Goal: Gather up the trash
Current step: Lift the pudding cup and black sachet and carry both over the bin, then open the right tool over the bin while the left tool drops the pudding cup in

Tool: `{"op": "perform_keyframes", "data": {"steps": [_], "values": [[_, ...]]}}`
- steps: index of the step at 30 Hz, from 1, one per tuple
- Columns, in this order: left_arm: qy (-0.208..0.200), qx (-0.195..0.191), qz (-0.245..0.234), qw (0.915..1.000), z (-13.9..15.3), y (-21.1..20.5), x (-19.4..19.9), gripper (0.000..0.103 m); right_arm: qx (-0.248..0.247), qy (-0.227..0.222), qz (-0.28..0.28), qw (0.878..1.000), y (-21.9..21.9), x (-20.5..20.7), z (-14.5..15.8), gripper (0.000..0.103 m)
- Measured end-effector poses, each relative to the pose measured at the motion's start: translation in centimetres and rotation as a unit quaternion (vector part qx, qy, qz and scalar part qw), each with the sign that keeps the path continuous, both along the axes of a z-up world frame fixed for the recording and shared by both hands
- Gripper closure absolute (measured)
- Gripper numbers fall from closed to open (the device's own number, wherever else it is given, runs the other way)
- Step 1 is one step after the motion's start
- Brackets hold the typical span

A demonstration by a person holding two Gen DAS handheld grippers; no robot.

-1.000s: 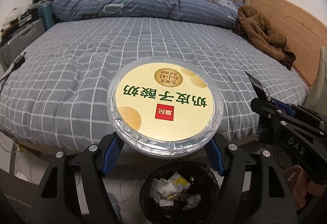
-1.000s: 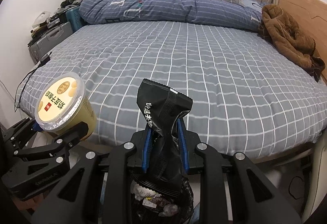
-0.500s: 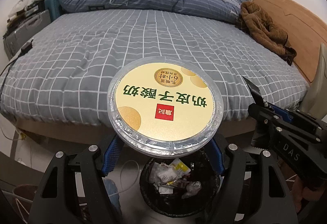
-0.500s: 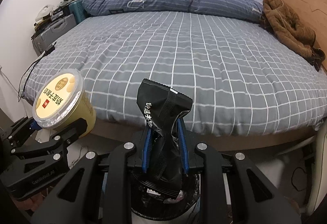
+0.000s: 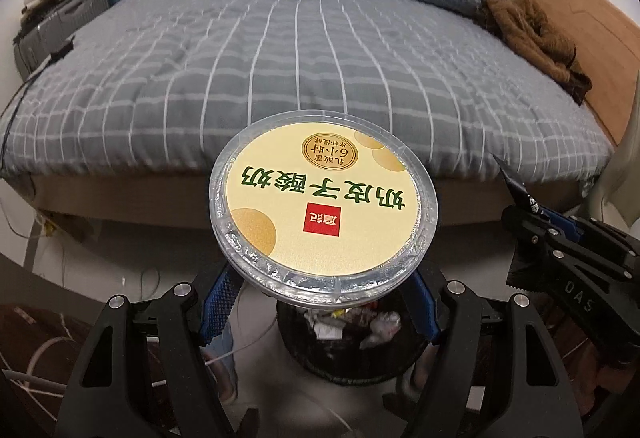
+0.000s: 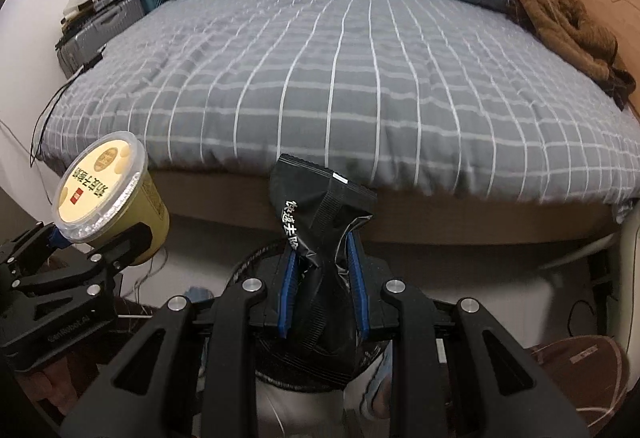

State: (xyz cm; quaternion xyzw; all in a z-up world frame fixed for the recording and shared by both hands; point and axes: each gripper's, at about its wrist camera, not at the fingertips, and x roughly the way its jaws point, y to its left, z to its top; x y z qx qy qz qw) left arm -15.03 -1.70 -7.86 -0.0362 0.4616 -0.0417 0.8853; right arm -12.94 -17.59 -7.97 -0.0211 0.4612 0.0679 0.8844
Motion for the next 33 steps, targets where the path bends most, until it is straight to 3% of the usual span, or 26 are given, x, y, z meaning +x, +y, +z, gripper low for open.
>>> {"op": "perform_keyframes", "data": {"steps": [11,23,33], "values": [[0.051,0.025,-0.009,0.9983,-5.8,-0.1,2.1,0.033,-0.004,0.065,0.013,0.998,0.2,1.4,-5.7,0.08],[0.079,0.026,-0.001,0.9965,-9.0,1.0,4.6,0.033,-0.011,0.121,0.03,0.992,2.0,4.3,-11.1,0.073],[0.09,0.024,0.023,0.9954,-10.1,3.7,4.7,0.033,-0.011,0.135,0.059,0.989,4.8,3.9,-12.9,0.065]]}}
